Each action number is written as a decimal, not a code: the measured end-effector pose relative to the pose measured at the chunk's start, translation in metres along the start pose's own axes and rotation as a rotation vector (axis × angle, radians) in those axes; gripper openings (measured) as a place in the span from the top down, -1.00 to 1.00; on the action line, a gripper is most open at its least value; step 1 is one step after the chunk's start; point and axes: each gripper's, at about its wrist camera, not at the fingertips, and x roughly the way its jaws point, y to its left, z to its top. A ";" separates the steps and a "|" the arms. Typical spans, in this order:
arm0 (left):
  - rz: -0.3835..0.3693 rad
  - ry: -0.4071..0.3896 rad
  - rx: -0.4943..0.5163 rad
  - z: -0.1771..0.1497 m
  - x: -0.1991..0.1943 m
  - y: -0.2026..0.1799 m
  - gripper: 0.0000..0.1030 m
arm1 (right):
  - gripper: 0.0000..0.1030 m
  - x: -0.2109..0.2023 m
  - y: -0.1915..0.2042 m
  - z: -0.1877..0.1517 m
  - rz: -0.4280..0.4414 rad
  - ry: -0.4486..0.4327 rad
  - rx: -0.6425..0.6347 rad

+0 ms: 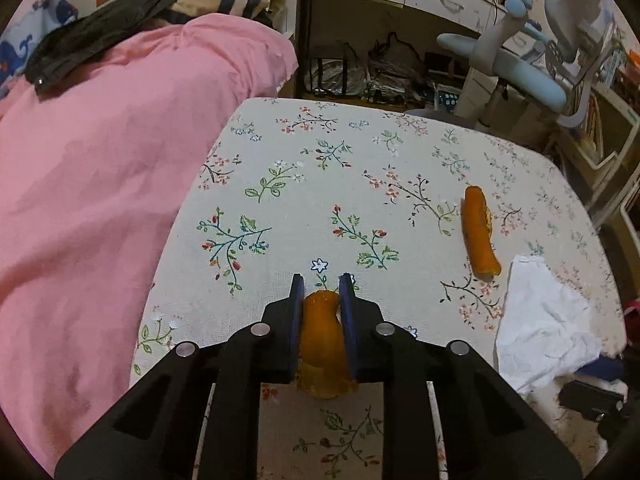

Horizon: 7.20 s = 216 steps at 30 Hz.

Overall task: Collect trash
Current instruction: 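Grasp the white tissue with the right tool while the left tool grasps an orange roll piece, then carry the tissue and roll piece toward the bucket and open the right tool over it, then lower the left tool over the bucket and open it to drop the roll piece, then reach the right tool to the last orange roll piece and grasp it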

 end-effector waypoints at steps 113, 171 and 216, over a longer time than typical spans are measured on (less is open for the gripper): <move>0.006 -0.231 0.172 -0.158 -0.250 -0.047 0.63 | 0.86 -0.101 0.060 -0.193 0.518 -0.008 0.259; -0.106 -0.016 0.125 -0.294 -0.273 -0.071 -0.38 | -0.26 -0.147 0.022 -0.221 0.128 -0.225 0.348; -0.047 -0.196 0.096 -0.226 -0.287 -0.044 -0.79 | 0.65 0.084 0.013 0.077 -0.236 -0.064 0.096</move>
